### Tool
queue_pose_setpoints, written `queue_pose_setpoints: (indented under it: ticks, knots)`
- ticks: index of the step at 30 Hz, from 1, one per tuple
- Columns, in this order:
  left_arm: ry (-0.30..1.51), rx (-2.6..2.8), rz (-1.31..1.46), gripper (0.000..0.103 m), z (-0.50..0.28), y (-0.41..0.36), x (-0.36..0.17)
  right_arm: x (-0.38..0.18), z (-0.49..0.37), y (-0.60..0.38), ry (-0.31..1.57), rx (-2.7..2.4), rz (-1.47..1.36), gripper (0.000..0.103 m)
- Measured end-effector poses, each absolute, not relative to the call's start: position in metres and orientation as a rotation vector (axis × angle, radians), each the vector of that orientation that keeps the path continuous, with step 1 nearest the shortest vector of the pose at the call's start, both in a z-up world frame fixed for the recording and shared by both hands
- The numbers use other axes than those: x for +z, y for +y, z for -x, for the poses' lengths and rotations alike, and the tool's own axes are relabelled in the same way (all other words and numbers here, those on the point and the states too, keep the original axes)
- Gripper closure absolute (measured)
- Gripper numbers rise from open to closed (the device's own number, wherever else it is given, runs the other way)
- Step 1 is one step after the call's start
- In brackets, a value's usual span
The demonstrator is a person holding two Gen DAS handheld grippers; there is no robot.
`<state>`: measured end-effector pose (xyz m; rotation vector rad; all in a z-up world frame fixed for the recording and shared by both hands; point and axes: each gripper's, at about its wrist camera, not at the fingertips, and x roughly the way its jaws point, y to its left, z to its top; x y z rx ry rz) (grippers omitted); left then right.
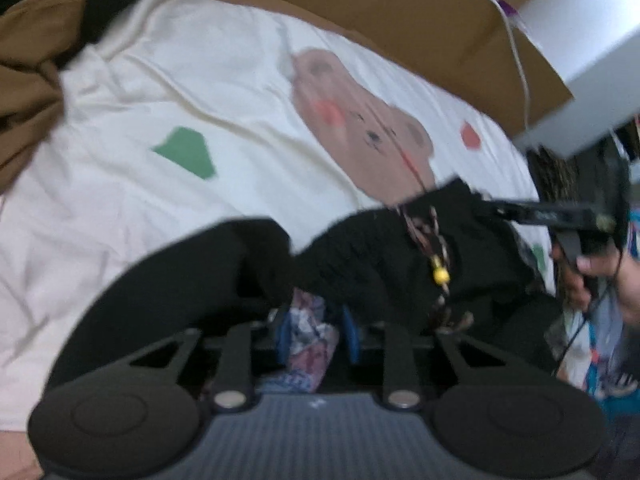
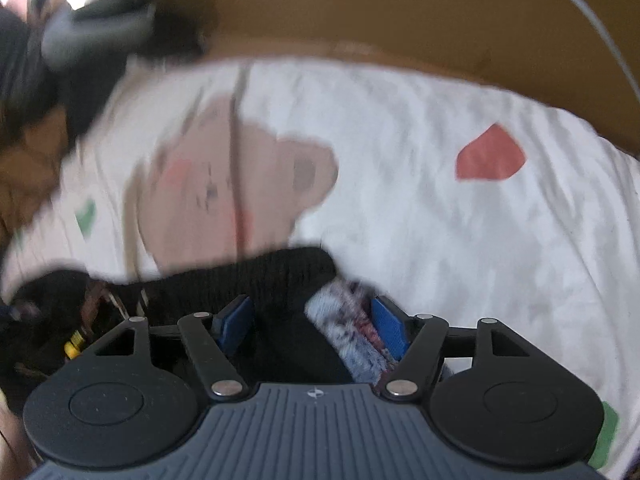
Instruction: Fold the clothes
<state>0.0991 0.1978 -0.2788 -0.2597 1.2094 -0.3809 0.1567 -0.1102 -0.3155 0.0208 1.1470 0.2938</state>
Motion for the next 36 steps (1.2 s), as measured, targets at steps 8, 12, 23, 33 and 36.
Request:
queue_pose_setpoints:
  ticks: [8, 12, 23, 33, 36]
  knots:
    - [1.173, -0.394, 0.209, 0.090, -0.084, 0.181, -0.270, -0.314, -0.144, -0.115, 1.162, 0.291, 0.025, 0.096]
    - [1.105, -0.384, 0.187, 0.095, -0.090, 0.177, -0.255, -0.296, -0.141, -0.129, 1.121, 0.240, -0.050, 0.098]
    - [0.976, -0.481, 0.159, 0.095, -0.105, 0.136, -0.240, -0.269, -0.115, -0.173, 1.026, 0.083, -0.079, 0.098]
    - [1.072, -0.470, 0.081, 0.094, -0.093, 0.111, -0.282, -0.298, -0.096, -0.182, 1.115, 0.069, -0.104, 0.097]
    - [1.038, -0.494, 0.064, 0.092, -0.082, 0.106, -0.276, -0.299, -0.092, -0.184, 1.129, 0.083, -0.127, 0.095]
